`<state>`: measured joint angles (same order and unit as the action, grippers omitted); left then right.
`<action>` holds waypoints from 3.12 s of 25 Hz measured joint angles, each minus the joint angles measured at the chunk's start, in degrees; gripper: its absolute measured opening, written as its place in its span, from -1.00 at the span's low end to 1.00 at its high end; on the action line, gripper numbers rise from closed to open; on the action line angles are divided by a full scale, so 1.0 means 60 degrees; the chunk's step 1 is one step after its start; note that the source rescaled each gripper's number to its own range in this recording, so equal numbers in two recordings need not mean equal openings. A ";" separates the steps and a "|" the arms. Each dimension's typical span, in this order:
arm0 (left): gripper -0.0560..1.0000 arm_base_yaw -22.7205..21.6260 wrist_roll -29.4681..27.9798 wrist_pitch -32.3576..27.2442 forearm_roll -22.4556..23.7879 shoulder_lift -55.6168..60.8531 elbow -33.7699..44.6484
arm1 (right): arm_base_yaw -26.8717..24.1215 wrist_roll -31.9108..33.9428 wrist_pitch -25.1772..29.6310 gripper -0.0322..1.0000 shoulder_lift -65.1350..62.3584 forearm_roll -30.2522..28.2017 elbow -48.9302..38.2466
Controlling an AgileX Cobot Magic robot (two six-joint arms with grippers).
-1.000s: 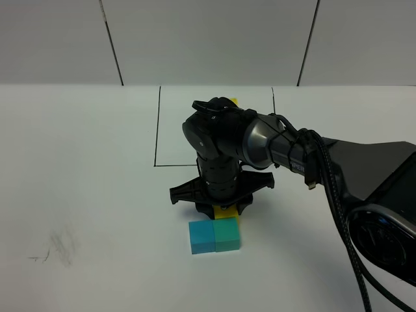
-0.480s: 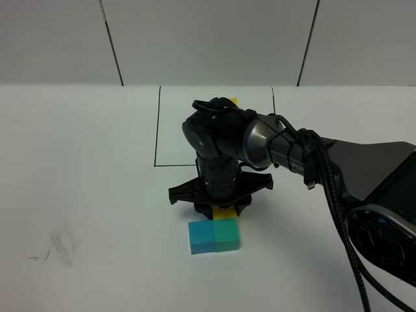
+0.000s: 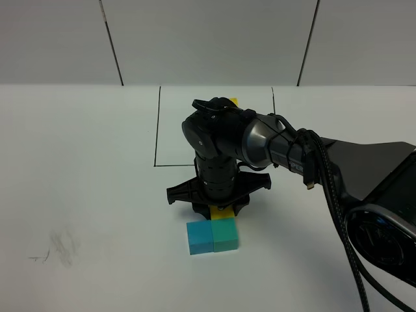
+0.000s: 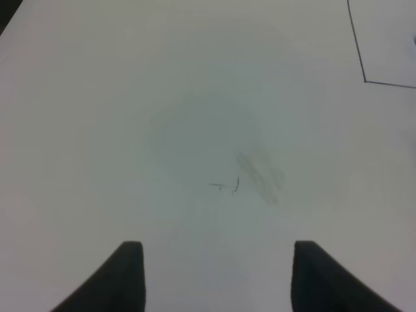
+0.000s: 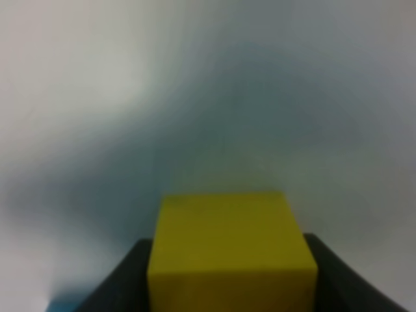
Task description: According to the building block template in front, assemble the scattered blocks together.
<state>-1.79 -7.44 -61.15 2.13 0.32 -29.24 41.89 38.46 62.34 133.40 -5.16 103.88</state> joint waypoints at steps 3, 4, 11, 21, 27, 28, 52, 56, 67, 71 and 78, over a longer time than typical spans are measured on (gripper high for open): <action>-0.62 0.0000 0.0000 0.0000 0.0000 0.0000 0.0000 | 0.0000 0.0000 0.0000 -0.88 0.0000 0.0003 0.0000; -0.62 0.0000 0.0000 0.0000 0.0000 0.0000 0.0000 | 0.0000 0.0000 0.0000 -0.88 0.0000 0.0003 0.0000; -0.62 0.0000 0.0009 0.0000 0.0000 0.0000 0.0000 | 0.0000 -0.0254 -0.0151 -0.78 0.0029 0.0069 0.0000; -0.62 0.0000 0.0009 0.0000 0.0000 0.0000 0.0000 | 0.0000 -0.0536 -0.0393 -0.09 -0.0050 0.0013 0.0000; -0.62 0.0000 0.0009 0.0000 0.0000 0.0000 0.0000 | 0.0000 -0.0811 0.0234 0.57 -0.1100 -0.1469 0.0000; -0.62 0.0000 0.0009 0.0000 0.0000 0.0000 0.0000 | -0.0018 -0.1025 0.0411 0.68 -0.1277 -0.1739 0.0000; -0.62 0.0000 0.0009 0.0000 0.0000 0.0000 0.0000 | -0.7240 -1.0311 0.1203 0.68 -0.7339 -0.0694 -0.0744; -0.62 0.0000 0.0009 0.0000 0.0000 0.0000 0.0000 | -0.8567 -1.0922 0.1223 0.52 -0.8697 -0.0060 -0.1866; -0.62 0.0000 0.0009 0.0000 0.0000 0.0000 0.0000 | -0.9124 -1.0179 0.1255 0.36 -1.4644 0.0716 -0.5834; -0.62 0.0000 0.0009 0.0000 0.0000 0.0000 0.0000 | -0.9124 -1.0037 0.1252 0.35 -1.7422 0.1242 -0.7472; -0.62 0.0000 0.0027 0.0000 0.0000 0.0000 0.0000 | -0.8399 -0.9661 -0.0199 0.35 -2.0983 0.2468 -1.0301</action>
<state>-1.79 -7.27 -61.15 2.13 0.32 -29.24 -8.50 -19.51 61.15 7.51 9.65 42.07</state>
